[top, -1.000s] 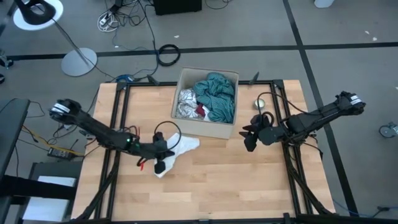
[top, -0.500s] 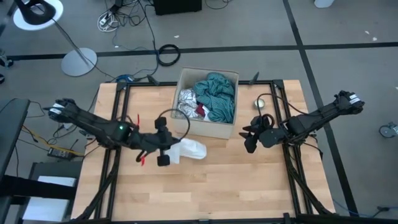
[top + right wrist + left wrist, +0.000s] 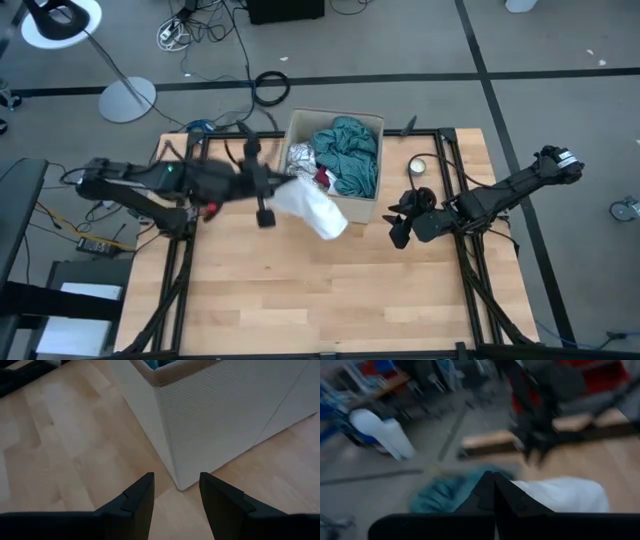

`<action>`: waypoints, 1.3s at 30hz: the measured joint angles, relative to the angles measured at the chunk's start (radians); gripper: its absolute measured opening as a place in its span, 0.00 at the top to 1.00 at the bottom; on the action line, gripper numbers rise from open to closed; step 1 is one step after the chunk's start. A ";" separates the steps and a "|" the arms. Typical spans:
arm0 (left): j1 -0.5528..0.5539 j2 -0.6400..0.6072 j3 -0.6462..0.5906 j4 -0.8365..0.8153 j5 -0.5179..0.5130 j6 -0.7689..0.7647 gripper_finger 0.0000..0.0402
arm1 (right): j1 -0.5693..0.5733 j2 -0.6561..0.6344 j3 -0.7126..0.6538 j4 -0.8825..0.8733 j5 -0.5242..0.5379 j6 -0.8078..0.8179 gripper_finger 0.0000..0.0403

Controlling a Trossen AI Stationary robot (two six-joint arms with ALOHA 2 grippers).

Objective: Sort clothes
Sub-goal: Put the white shorts into the bin

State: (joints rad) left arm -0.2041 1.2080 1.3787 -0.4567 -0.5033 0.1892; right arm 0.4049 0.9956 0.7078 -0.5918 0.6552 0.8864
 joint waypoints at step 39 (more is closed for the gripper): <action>0.427 0.158 0.095 0.049 0.173 -0.051 0.72 | 0.000 0.000 0.000 -0.006 -0.001 -0.044 0.60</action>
State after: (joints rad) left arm 0.2234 1.3659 1.4734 -0.4079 -0.3305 0.1378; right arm 0.4049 0.9958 0.7082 -0.5978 0.6544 0.8426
